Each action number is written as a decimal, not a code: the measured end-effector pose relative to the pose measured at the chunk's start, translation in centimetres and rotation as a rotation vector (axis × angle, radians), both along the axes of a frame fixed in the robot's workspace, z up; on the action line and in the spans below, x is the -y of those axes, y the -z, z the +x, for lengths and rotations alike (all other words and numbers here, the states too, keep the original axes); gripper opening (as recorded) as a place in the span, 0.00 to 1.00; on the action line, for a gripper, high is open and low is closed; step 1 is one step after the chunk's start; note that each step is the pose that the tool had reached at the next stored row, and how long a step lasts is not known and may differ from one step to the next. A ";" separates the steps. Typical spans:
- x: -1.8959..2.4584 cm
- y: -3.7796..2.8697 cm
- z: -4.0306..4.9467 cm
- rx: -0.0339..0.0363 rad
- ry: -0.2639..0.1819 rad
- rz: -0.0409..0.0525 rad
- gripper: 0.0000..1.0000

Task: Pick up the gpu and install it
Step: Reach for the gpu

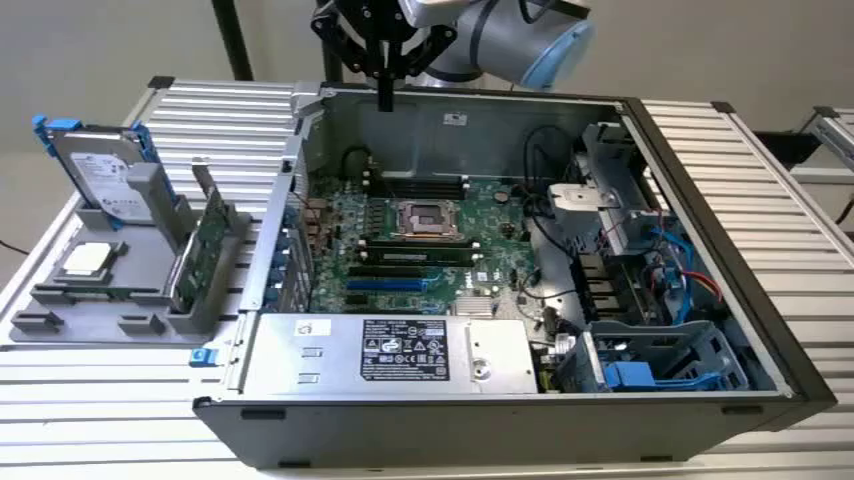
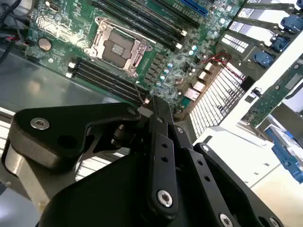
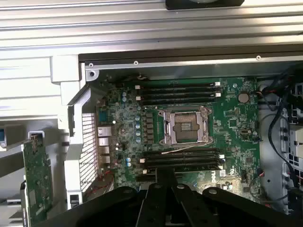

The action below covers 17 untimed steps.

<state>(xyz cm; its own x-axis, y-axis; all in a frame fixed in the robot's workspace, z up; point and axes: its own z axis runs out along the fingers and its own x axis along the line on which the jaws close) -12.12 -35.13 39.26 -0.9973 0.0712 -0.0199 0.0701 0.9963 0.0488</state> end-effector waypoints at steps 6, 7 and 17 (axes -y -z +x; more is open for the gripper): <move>-0.02 0.00 0.00 0.0000 0.000 0.0000 0.00; -0.03 0.00 0.00 0.0000 0.000 0.0000 0.00; -0.10 0.00 0.00 0.0000 0.000 0.0000 0.00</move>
